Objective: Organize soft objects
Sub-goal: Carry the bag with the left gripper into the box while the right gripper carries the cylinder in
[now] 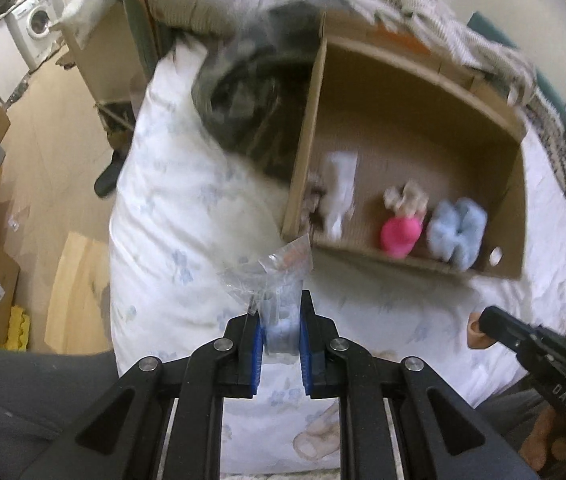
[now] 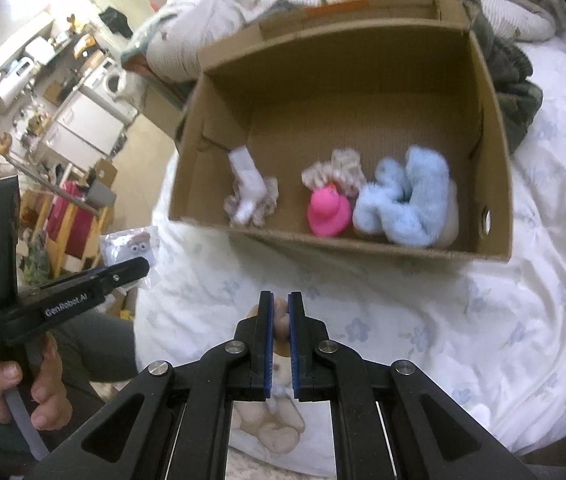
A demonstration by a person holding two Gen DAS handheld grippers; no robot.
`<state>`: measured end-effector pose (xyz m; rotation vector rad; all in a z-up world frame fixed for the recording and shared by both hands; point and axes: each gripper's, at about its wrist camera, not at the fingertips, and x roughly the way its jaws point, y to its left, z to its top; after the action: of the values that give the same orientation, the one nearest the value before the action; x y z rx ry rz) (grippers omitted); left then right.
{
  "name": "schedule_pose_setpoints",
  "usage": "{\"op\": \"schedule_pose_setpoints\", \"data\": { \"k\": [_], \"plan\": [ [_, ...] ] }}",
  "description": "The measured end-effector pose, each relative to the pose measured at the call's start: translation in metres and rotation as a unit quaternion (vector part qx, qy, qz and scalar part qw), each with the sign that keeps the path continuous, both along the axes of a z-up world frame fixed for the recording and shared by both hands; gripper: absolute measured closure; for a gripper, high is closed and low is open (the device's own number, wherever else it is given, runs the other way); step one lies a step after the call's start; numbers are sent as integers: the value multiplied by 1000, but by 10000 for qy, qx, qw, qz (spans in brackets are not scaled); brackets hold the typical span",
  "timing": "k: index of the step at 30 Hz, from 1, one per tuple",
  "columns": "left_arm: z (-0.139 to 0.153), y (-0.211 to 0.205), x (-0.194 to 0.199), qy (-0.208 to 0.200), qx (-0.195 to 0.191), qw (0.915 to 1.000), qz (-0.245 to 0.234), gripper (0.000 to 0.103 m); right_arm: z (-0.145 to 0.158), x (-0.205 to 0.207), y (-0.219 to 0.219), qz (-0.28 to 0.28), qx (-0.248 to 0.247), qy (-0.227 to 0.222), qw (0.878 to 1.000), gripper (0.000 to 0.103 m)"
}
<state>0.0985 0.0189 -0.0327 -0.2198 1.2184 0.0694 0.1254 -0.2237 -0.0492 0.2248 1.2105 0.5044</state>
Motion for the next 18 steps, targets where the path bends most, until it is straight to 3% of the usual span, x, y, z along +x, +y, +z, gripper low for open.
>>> {"op": "schedule_pose_setpoints", "data": {
  "k": [10,18],
  "plan": [
    [38,1,31,-516,-51,9982,-307,89,39,8,-28,-552,889,-606,9927,94],
    [47,-16,56,-681,47,9958,-609,89,50,38,-48,-919,1282,-540,9860,94]
  ]
}}
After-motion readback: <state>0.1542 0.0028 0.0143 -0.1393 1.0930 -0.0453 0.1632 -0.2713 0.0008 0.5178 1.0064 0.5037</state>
